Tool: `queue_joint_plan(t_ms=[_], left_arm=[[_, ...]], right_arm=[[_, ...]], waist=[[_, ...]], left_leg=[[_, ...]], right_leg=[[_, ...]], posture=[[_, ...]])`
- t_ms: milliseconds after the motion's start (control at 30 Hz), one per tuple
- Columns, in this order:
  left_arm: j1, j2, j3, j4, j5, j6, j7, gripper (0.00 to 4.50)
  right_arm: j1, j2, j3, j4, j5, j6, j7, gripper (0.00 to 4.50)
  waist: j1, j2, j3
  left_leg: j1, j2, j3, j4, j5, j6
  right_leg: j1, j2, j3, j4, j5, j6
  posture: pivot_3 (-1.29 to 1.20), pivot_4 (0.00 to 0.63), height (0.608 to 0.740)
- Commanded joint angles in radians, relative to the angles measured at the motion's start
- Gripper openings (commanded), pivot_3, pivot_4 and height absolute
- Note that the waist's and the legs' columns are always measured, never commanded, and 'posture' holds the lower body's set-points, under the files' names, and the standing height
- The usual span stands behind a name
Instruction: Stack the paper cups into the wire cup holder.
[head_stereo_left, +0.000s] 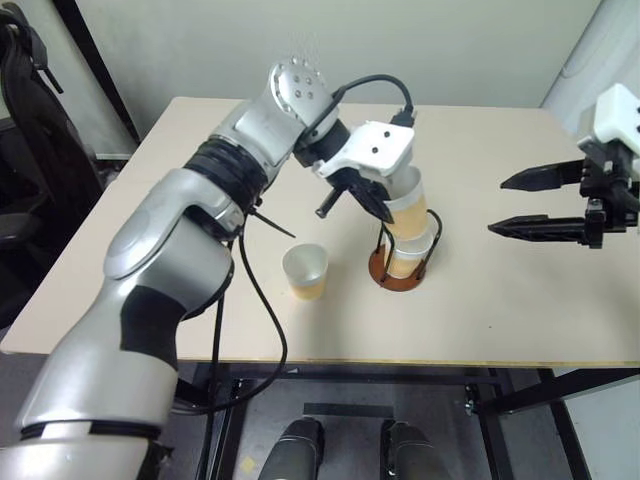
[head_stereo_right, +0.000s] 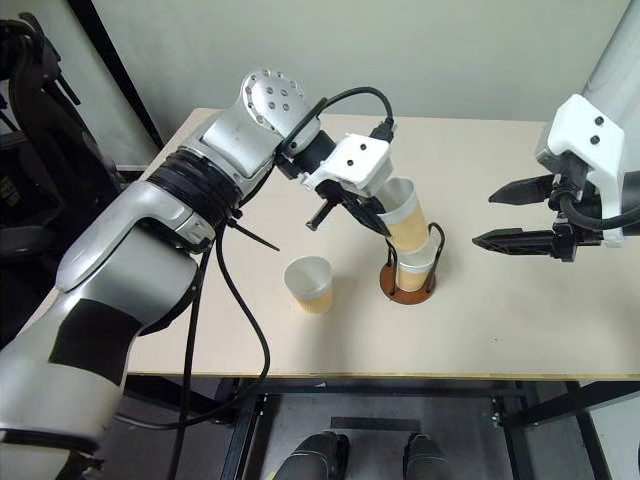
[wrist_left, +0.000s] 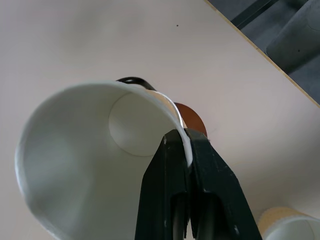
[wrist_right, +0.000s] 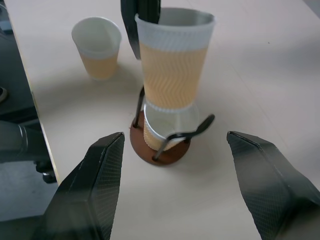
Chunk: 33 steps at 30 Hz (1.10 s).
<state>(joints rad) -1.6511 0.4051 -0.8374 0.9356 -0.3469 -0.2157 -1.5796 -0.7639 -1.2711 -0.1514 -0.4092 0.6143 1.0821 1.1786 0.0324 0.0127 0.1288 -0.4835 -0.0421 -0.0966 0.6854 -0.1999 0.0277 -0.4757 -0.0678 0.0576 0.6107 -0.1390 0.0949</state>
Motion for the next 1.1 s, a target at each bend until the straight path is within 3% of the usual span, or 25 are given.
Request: queue_joint_plan(t_ms=[33, 667, 1033, 1100], left_arm=[[-0.043, -0.014, 0.018, 0.016, 0.008, -0.037, -0.035, 0.05], [-0.037, -0.114, 0.058, 0.139, 0.146, -0.176, -0.035, 0.05], [-0.020, -0.183, 0.176, 0.210, 0.287, -0.232, -0.035, 0.05], [-0.020, -0.197, 0.201, 0.211, 0.283, -0.206, -0.035, 0.43]], right_arm=[[0.009, -0.027, -0.064, -0.027, 0.027, 0.007, -0.027, 3.39], [0.075, -0.046, -0.119, -0.068, 0.107, 0.017, -0.099, 3.39], [0.090, -0.058, -0.127, -0.077, 0.146, 0.018, -0.128, 3.39], [0.090, -0.060, -0.124, -0.075, 0.150, 0.015, -0.129, 3.39]], waist=[[0.001, 0.000, 0.000], [0.003, 0.000, 0.000], [0.003, 0.000, 0.000], [0.004, 0.000, 0.000]], left_leg=[[-0.001, 0.000, 0.000, 0.001, -0.001, 0.001], [-0.005, -0.014, 0.002, 0.015, -0.006, 0.014], [-0.005, -0.019, 0.003, 0.015, -0.008, 0.018], [-0.005, -0.020, 0.003, 0.015, -0.008, 0.018]], right_leg=[[0.000, -0.002, 0.001, 0.000, 0.001, 0.001], [0.005, -0.013, 0.002, -0.001, 0.001, 0.014], [0.006, -0.018, 0.002, -0.002, -0.002, 0.021], [0.006, -0.019, 0.002, -0.001, -0.002, 0.023]], posture=[[0.00, 0.150, 0.740], [0.00, 0.150, 0.740], [0.00, 0.150, 0.740], [0.00, 0.150, 0.740]])
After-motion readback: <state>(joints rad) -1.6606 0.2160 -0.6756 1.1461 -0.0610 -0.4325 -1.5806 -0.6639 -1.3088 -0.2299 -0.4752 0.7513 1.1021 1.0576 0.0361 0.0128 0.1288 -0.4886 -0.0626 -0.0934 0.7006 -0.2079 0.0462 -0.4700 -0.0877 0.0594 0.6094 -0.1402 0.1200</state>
